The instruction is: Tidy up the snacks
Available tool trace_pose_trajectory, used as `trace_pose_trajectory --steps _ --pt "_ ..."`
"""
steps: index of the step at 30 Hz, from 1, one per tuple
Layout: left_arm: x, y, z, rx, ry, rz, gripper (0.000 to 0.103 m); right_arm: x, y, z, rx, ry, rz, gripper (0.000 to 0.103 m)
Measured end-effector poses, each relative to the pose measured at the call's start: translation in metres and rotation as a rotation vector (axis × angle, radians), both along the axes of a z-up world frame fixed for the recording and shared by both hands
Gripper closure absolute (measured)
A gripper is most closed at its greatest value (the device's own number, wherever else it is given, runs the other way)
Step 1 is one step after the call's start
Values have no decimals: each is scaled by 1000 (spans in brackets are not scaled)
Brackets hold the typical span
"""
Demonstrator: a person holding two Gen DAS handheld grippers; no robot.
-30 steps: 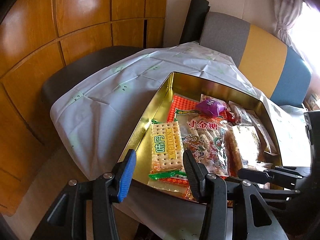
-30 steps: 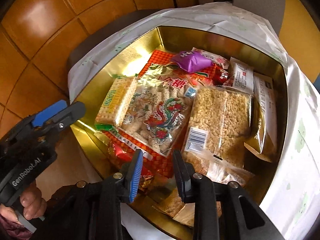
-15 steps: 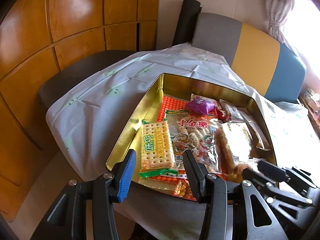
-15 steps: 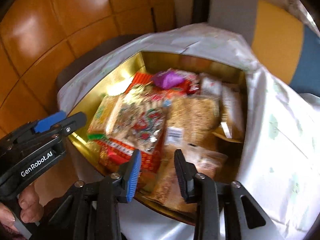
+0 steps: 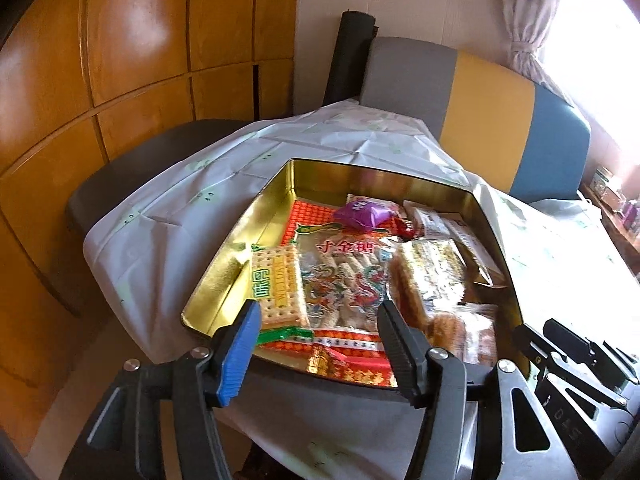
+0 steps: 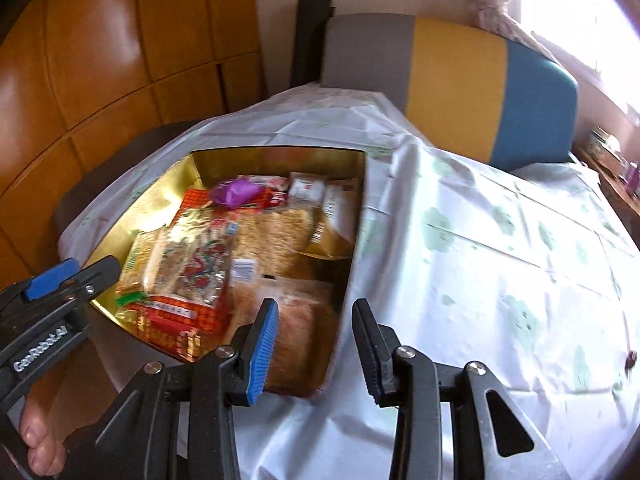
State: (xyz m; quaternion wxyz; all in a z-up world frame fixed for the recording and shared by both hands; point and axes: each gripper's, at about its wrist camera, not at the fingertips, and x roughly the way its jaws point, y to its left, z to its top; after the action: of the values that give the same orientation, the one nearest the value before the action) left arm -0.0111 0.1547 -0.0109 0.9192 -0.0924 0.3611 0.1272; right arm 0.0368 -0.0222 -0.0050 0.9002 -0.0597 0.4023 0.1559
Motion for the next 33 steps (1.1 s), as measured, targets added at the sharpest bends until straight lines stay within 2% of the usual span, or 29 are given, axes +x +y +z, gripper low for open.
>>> trace_pose_trajectory --steps 8,33 --pt "-6 -17 1 -4 -15 -51 37 -4 -20 0 1 -17 -73 64" --pt "-7 -20 1 0 -16 -60 34 -10 -18 2 -3 -37 -53 64"
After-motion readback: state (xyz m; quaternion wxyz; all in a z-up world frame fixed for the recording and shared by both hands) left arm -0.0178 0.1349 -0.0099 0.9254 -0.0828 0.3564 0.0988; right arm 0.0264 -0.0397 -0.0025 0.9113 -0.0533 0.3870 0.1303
